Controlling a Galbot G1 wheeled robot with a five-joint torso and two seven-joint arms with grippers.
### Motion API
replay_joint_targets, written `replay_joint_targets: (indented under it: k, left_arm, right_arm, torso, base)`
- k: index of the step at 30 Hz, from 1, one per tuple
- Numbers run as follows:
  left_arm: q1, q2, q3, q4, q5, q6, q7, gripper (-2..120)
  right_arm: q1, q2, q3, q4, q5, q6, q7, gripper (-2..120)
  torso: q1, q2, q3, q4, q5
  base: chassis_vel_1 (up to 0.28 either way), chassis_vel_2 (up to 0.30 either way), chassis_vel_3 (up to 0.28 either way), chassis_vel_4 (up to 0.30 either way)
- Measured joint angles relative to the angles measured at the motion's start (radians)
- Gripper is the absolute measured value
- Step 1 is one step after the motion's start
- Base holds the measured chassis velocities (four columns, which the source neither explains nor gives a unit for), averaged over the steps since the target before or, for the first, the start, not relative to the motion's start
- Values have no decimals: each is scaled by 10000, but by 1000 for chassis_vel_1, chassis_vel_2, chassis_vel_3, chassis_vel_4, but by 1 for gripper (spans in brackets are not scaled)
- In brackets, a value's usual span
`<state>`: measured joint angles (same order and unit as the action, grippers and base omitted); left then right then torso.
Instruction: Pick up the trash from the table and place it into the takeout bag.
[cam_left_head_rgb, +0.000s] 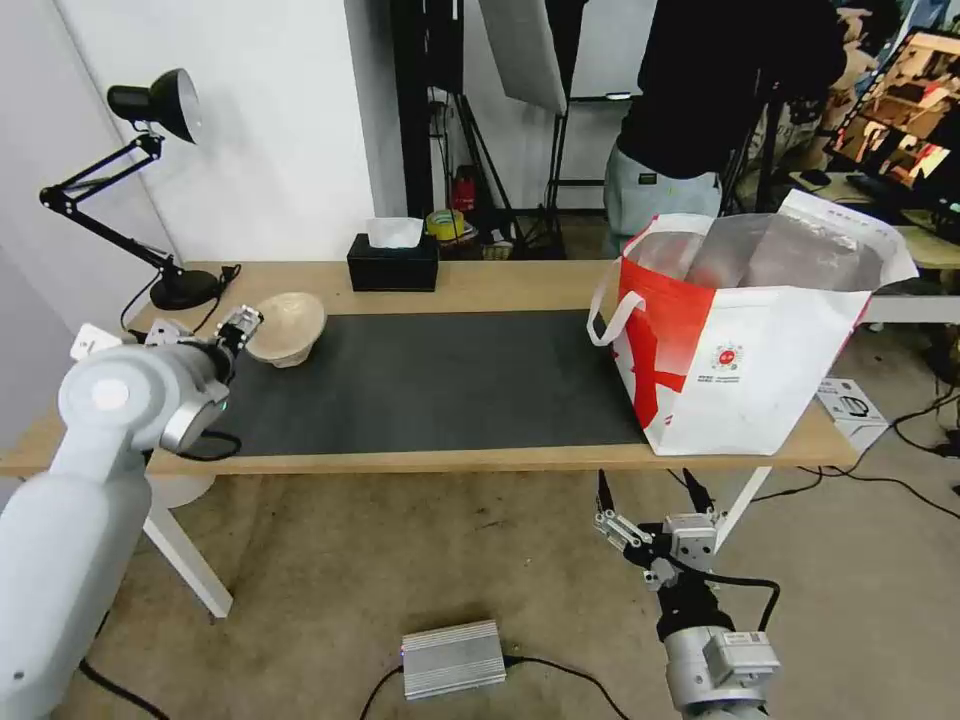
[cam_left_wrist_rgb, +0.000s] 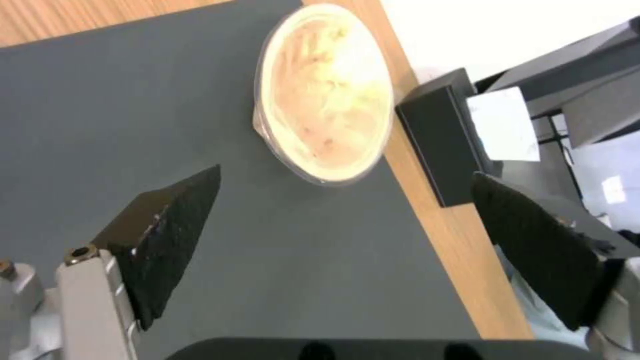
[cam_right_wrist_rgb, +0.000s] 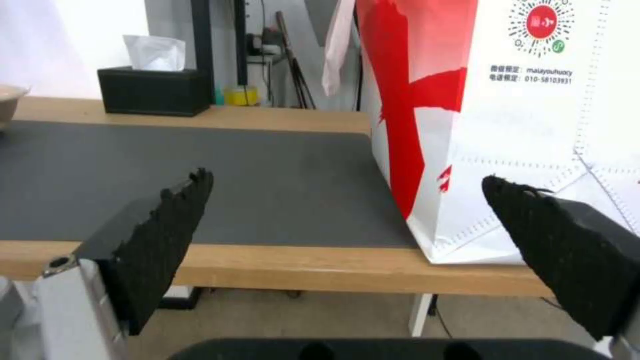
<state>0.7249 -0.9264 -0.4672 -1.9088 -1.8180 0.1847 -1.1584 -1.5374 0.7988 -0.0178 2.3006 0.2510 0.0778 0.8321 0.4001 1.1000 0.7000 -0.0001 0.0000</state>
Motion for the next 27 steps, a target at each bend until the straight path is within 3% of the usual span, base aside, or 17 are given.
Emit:
replay_joint_targets:
  k: [14, 27]
  left_arm:
    - [-909, -121, 348, 1277, -82, 99, 49, 100]
    - [-1715, -777, 891, 2660, 221, 148, 61, 100]
  right_arm:
    - [0, 0, 0, 0, 0, 0, 0, 100]
    - [0, 0, 0, 0, 0, 0, 0, 100]
  torso:
    - [0, 0, 0, 1, 0]
    - [-1, 0, 0, 1, 0]
  base:
    - [0, 0, 0, 0]
    - [0, 0, 0, 0]
